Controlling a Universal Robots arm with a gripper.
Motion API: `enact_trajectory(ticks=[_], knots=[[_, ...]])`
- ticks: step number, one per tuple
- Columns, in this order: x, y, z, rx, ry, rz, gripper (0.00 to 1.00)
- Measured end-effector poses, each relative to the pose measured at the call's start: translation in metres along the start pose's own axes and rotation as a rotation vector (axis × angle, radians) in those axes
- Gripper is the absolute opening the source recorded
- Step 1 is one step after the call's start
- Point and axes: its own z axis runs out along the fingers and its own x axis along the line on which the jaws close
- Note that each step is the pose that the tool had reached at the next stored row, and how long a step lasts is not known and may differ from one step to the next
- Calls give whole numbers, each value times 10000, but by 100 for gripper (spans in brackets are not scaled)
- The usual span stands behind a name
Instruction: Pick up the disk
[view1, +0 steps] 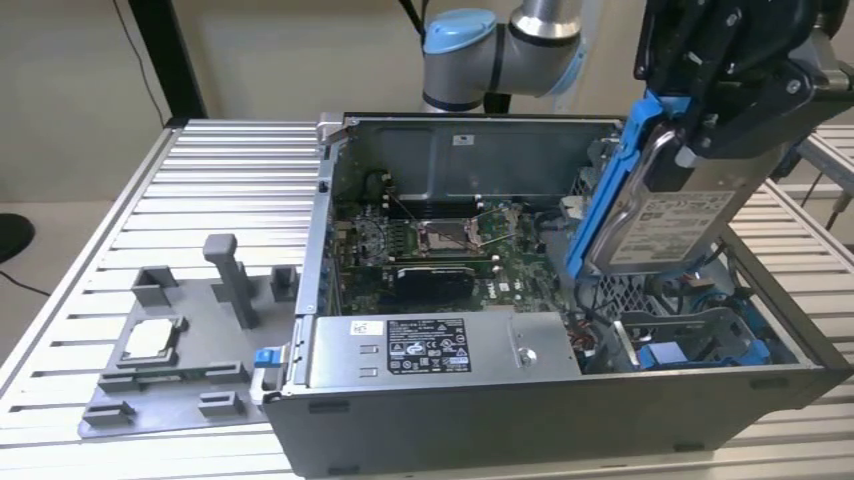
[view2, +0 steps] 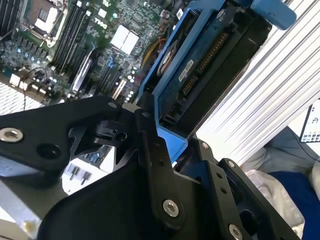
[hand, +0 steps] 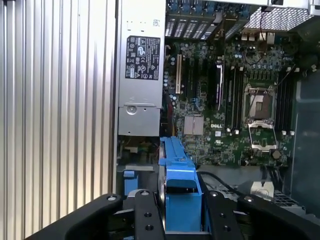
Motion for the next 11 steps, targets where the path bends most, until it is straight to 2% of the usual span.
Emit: enact_trajectory(ticks=[11], knots=[[144, -285, 10, 0, 0, 0, 0]])
